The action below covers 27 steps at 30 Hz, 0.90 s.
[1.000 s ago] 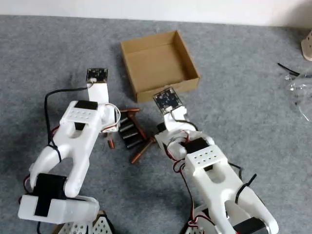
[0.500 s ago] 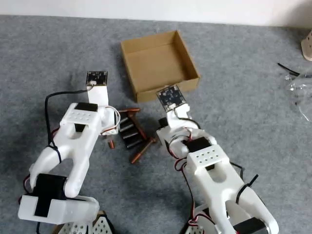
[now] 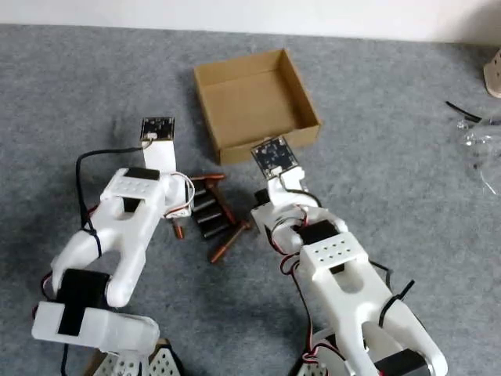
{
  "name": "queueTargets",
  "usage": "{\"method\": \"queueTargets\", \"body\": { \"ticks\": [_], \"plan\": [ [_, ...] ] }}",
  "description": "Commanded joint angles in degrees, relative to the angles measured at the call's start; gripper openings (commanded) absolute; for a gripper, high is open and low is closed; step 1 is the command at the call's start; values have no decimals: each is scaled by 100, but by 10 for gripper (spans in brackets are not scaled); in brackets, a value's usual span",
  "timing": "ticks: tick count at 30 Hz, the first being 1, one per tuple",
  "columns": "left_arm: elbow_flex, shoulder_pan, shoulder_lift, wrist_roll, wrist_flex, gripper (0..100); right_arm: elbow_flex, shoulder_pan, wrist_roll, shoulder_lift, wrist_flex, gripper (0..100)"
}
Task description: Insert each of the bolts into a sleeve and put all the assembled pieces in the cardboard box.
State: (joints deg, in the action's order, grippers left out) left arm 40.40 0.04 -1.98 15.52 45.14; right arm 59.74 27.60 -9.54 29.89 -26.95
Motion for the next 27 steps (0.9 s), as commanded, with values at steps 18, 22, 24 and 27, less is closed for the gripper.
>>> {"method": "queueTargets", "body": {
  "ticks": [18,22,24,27],
  "plan": [
    [145,-31,-998,70,141,4,-84,-75,26,22,171,4],
    [989,-31,-2387,62,105,4,-84,-66,26,22,171,4],
    [1481,-31,-3169,-79,-70,4,-84,-66,26,22,171,4],
    [2281,-31,-4347,-378,-536,4,-84,-66,26,22,171,4]
  ]
}}
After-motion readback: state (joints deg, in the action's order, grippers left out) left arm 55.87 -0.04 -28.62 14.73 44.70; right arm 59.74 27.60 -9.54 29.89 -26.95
